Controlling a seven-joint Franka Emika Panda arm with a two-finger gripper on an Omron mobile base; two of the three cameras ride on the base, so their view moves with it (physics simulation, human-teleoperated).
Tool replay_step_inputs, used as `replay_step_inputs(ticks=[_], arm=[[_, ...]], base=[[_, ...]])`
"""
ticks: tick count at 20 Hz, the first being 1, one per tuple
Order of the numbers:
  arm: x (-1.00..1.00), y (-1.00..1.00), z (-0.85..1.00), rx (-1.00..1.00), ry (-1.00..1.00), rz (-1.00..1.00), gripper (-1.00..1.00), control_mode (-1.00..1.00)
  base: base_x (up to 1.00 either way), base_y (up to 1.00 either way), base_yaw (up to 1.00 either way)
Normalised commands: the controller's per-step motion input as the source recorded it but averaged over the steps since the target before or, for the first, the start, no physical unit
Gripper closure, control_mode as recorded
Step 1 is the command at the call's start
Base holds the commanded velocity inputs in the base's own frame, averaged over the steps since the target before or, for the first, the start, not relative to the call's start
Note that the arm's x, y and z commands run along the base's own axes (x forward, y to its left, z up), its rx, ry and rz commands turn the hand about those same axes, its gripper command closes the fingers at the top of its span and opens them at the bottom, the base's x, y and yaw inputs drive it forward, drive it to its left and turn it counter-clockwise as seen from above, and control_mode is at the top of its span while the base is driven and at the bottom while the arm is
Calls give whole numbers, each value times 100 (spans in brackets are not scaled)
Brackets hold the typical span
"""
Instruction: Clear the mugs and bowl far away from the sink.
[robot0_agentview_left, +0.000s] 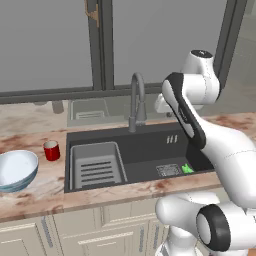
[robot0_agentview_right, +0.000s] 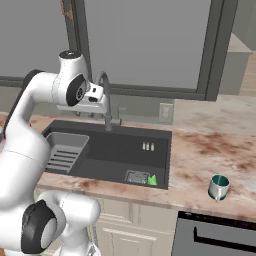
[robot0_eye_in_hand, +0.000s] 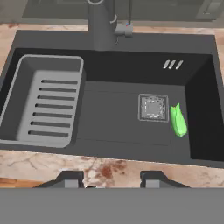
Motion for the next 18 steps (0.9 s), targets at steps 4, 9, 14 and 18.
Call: replay_step_inputs(ticks=[4,9,14,18], arm=[[-32,0,0,0,-4,0,-100,-100],[-72,-1,0,0,-5,-1,-100,-100],[-62,0,5,0,-10,-6,-100,-100],[-54,0,19,0,-1,-7,-100,-100]], base=[[0,0,0],[0,0,0],[0,0,0],[0,0,0]])
